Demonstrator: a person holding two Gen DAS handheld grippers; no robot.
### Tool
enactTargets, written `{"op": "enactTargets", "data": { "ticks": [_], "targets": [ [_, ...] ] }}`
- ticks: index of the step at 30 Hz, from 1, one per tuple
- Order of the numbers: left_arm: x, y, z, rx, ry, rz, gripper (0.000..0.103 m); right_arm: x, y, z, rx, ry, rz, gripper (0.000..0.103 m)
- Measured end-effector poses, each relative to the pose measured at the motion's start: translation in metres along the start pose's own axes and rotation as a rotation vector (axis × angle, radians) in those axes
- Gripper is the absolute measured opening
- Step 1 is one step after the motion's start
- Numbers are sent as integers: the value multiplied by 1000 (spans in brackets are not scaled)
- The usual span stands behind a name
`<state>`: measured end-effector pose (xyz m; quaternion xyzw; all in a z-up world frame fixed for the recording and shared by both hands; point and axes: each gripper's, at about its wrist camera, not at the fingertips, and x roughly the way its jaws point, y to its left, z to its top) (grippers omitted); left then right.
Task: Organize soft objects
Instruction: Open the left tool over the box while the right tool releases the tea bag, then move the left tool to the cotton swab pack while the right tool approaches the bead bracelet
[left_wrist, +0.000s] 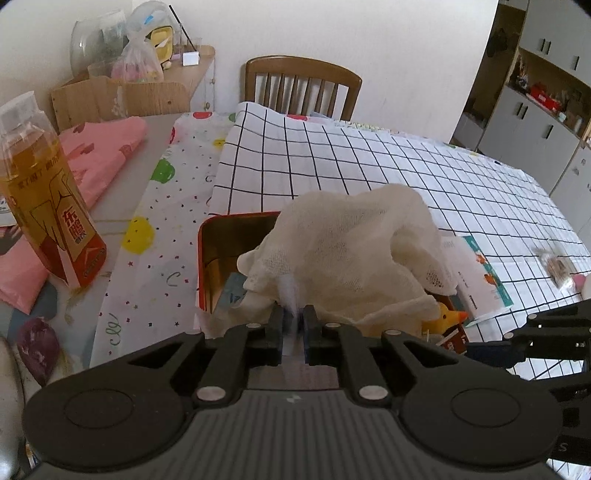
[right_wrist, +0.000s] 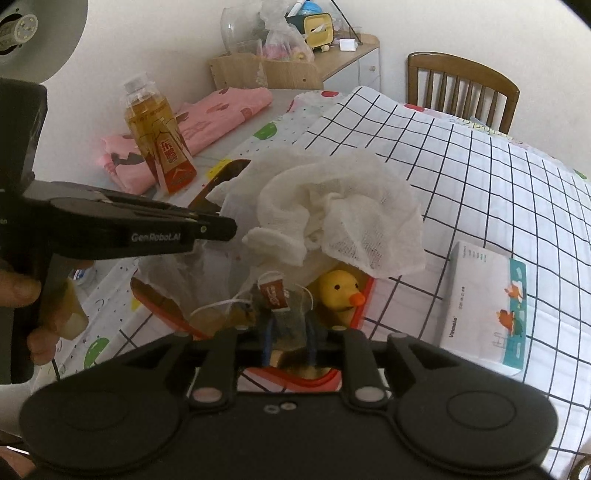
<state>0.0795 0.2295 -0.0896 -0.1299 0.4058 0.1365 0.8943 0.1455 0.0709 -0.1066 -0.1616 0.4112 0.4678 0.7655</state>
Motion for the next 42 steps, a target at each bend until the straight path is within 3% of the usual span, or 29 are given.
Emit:
{"op": "enactTargets", "data": {
  "ticks": [3, 6, 7, 8, 26, 31, 42],
  "targets": [
    [-1, -1, -1, 7, 3, 6, 16, -2, 1, 0, -5, -13, 9, 25],
    [-3, -3, -2, 5, -2, 7, 41, -5, 1, 0, -1, -29, 16, 29],
    [-4, -3, -3, 5, -8, 8, 57, -5, 2, 0, 0, -32, 16, 29],
    [-6, -3, -3, 6, -18, 8, 66, -6, 2, 0, -1, -36, 16, 30],
    [-50, -20, 0, 41, -100, -7, 72, -54, -6, -5, 35, -163, 48, 57],
    [-62, -41, 3, 74, -131, -33, 81, -78, -15, -13, 37, -213, 40, 64],
    [-65, -116, 8, 151, -173, -123, 85, -128, -69, -42, 113, -269, -34, 85]
  ]
}}
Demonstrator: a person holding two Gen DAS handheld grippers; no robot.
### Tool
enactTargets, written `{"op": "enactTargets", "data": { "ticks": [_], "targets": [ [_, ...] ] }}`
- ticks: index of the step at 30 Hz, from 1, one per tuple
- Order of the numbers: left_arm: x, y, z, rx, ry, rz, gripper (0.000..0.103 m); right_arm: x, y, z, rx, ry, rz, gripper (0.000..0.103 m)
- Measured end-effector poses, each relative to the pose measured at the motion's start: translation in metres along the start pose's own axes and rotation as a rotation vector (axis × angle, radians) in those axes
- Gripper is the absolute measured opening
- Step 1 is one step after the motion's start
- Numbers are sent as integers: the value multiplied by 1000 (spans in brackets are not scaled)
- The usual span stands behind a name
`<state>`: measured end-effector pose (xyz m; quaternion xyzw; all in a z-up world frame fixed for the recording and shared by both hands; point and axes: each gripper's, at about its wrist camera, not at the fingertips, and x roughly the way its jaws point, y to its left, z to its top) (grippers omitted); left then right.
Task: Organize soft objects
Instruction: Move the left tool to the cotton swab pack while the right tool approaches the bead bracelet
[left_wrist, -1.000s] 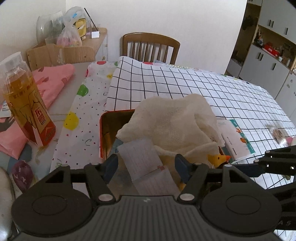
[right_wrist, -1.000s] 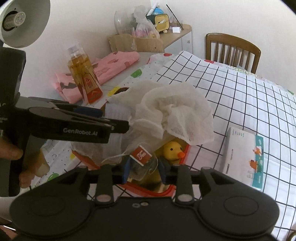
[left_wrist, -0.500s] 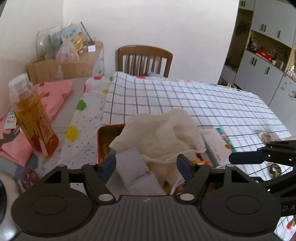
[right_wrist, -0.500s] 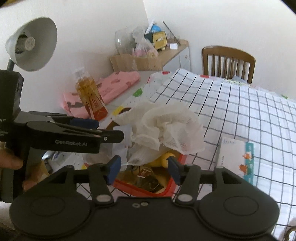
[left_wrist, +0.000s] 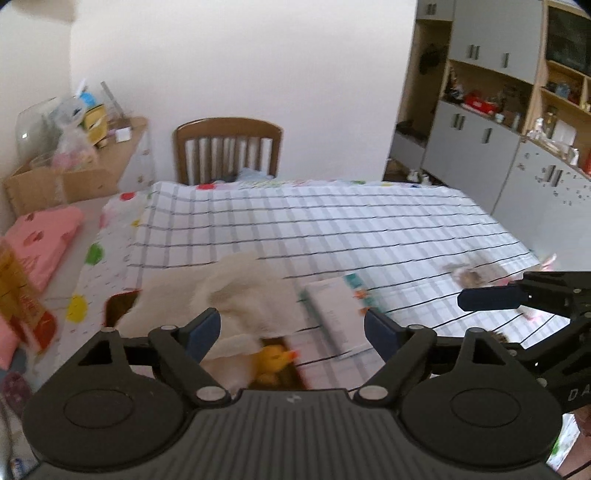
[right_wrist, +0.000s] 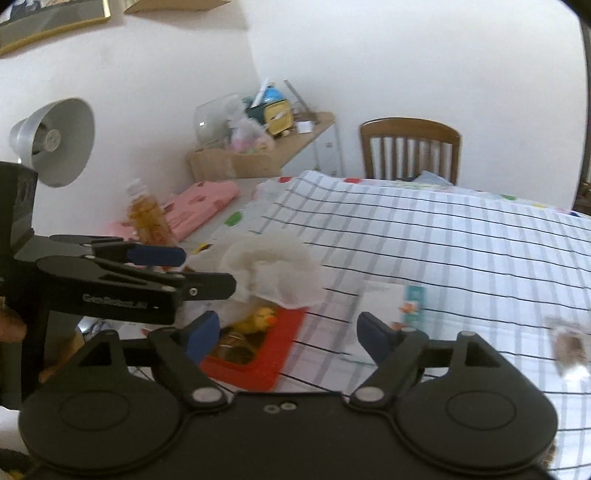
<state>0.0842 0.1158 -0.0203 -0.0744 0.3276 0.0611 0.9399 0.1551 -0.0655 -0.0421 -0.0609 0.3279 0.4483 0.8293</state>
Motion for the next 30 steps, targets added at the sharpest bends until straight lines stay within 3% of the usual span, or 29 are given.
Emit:
{"op": "enactTargets", "data": {
  "ticks": [10, 14, 30],
  "targets": [
    [31, -72, 11, 16, 24, -58, 87, -45, -76, -23, 91, -7, -94, 90],
    [43, -104, 14, 24, 26, -61, 102, -61, -98, -33, 95, -14, -123, 91],
    [119, -204, 24, 47, 87, -101, 102, -97, -172, -73, 97, 13, -201, 91]
  ]
}}
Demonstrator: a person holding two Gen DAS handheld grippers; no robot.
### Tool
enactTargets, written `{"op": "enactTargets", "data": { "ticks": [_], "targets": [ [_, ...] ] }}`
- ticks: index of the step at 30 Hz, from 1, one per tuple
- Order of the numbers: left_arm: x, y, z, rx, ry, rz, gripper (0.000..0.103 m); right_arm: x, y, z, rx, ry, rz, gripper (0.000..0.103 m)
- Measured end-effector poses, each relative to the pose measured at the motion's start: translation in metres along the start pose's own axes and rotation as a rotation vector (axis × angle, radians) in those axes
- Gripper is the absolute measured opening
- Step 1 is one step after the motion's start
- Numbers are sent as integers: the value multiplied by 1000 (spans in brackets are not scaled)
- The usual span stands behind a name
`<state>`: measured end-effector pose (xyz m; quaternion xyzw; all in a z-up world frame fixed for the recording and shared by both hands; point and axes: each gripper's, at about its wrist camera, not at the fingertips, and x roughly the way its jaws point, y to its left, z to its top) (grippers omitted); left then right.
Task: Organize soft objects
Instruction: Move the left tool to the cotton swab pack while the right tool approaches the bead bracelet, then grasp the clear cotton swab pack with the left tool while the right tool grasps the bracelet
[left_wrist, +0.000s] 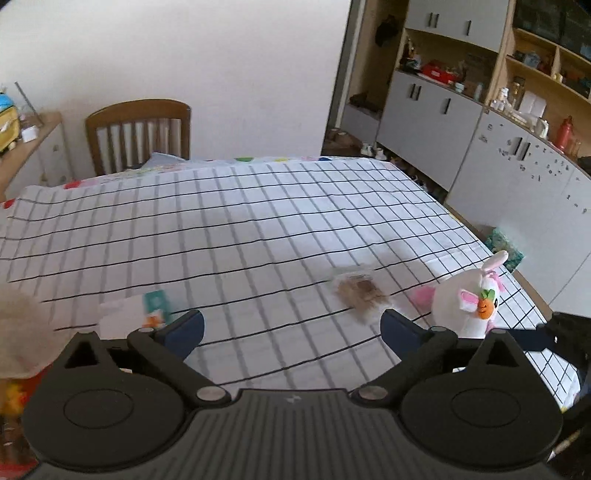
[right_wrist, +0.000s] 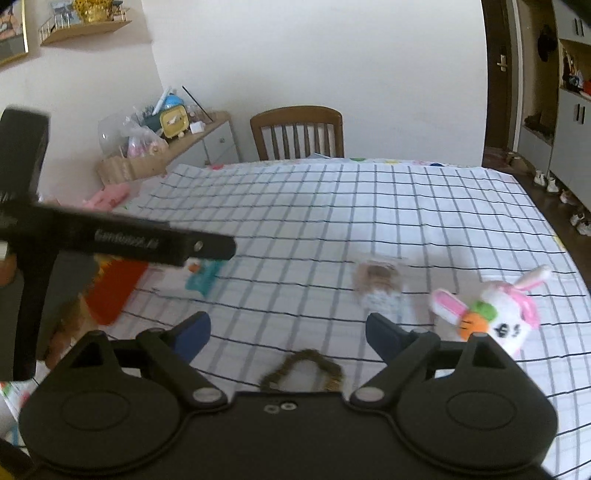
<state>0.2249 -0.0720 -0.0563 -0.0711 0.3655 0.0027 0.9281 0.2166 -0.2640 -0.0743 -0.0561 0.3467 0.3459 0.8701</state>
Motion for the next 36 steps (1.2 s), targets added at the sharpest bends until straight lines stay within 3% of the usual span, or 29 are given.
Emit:
{"op": "enactTargets", "data": {
  "ticks": [9, 16, 20, 30, 36],
  "targets": [
    [47, -42, 11, 90, 18, 1, 102, 19, -24, -24, -4, 68, -9, 86],
    [84, -59, 16, 91, 47, -52, 102, 46, -22, -31, -52, 125, 17, 79],
    [109, -69, 17, 111, 69, -33, 102, 60, -21, -31, -79, 145, 24, 75],
    [157, -72, 16, 109, 138, -2, 102, 86, -24, -28, -140, 183, 12, 51],
    [173, -75, 15, 119, 164, -28, 101, 93, -22, -29, -174, 198, 10, 38]
  ]
}}
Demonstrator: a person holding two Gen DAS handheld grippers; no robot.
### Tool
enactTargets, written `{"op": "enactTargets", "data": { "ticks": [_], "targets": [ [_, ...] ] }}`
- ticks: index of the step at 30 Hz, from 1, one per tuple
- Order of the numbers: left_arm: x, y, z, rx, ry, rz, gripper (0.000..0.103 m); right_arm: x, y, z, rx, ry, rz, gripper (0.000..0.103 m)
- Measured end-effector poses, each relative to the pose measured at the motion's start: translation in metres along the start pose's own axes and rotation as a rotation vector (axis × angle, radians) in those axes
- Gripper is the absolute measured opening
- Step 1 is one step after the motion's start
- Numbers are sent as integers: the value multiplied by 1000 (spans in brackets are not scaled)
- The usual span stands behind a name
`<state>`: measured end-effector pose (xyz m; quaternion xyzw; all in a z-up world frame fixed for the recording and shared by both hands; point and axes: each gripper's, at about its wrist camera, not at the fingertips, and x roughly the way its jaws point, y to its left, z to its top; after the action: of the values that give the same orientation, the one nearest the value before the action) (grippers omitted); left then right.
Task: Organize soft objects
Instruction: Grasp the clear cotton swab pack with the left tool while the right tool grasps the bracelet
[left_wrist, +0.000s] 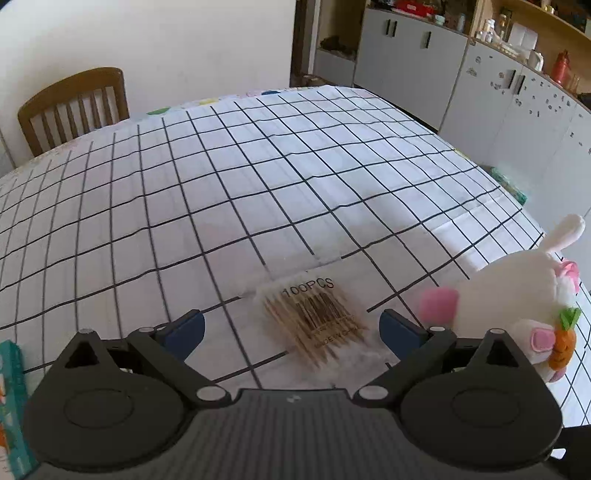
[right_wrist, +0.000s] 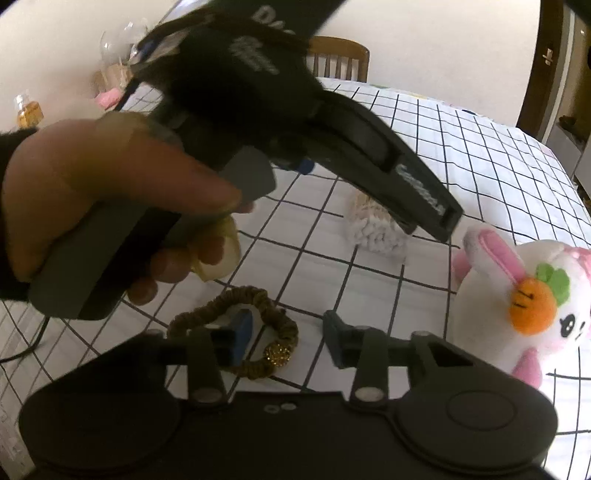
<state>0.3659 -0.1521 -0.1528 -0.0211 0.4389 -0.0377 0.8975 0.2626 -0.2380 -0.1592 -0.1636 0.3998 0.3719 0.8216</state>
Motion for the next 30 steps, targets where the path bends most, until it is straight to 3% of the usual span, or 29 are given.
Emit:
{"op": "enactTargets", "data": {
  "ticks": [3, 9, 15, 18, 30],
  "targets": [
    [4, -4, 1, 22, 0, -6, 100, 1, 5, 0, -40, -3, -18, 33],
    [13, -9, 3, 39, 21, -11, 80, 2, 14, 3, -95, 2, -25, 16],
    [13, -10, 5, 67, 16, 4, 66, 3, 26, 1, -160, -4, -45, 9],
    [10, -7, 5, 63, 12, 15, 51, 2, 28, 1, -178, -5, -52, 9],
    [-12, 21, -1, 19, -5, 60, 46, -16, 3, 9, 40, -25, -24, 8]
  ]
}}
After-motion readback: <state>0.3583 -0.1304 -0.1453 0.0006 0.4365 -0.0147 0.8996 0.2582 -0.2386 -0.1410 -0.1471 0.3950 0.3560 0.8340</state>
